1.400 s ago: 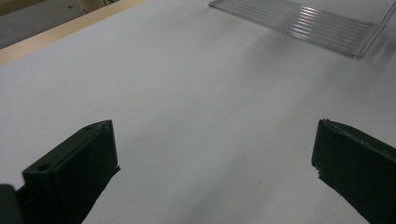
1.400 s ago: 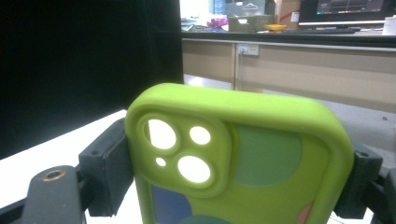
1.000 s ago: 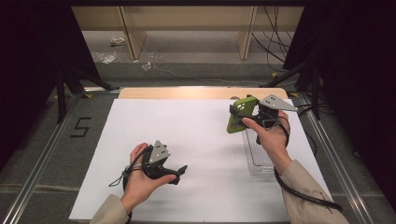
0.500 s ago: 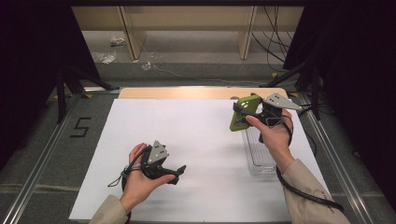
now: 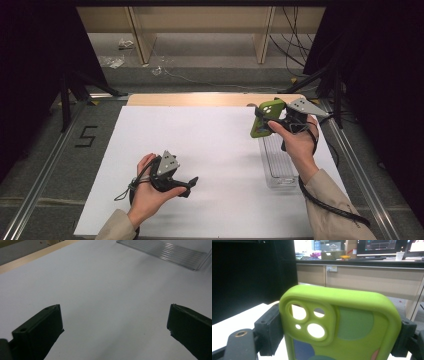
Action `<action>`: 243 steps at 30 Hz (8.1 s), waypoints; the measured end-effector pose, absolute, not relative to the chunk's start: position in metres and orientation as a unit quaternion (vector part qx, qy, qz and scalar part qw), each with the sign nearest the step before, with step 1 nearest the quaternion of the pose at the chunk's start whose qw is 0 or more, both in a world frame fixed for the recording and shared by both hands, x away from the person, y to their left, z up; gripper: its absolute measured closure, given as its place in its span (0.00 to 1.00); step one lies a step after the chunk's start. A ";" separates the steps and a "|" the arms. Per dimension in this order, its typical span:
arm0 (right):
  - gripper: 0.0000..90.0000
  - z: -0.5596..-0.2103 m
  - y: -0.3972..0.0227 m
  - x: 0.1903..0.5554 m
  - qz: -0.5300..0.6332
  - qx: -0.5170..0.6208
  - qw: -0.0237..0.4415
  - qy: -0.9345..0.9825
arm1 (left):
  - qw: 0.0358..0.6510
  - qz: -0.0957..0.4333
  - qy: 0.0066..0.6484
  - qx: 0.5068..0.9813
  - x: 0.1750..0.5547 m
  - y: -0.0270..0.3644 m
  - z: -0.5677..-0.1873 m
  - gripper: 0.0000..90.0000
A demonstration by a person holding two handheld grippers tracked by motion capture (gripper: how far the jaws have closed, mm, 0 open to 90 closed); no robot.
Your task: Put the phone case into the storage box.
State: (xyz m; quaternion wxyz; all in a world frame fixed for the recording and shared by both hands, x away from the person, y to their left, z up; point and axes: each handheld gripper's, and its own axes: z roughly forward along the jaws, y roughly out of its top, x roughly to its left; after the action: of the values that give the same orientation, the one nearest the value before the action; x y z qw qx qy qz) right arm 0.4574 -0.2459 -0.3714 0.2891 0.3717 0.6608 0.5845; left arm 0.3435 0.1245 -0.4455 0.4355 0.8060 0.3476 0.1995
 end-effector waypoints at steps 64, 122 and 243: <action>0.21 -0.376 -0.275 0.473 0.555 0.411 0.327 0.646 | 0.435 0.205 0.358 0.800 0.340 0.140 -0.447 0.00; 0.21 -0.399 -0.279 0.510 0.503 0.444 0.345 0.656 | 0.432 0.201 0.364 0.800 0.337 0.156 -0.453 0.00; 0.02 -0.418 -0.265 0.563 0.436 0.509 0.295 0.681 | 0.432 0.202 0.366 0.799 0.338 0.156 -0.452 0.00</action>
State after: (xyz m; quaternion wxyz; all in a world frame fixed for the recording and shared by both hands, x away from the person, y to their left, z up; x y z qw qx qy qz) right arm 0.5626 -0.2655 -0.4181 0.2948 0.5086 0.6813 0.4362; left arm 0.3376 0.1563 -0.4522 0.4320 0.7992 0.3661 0.2016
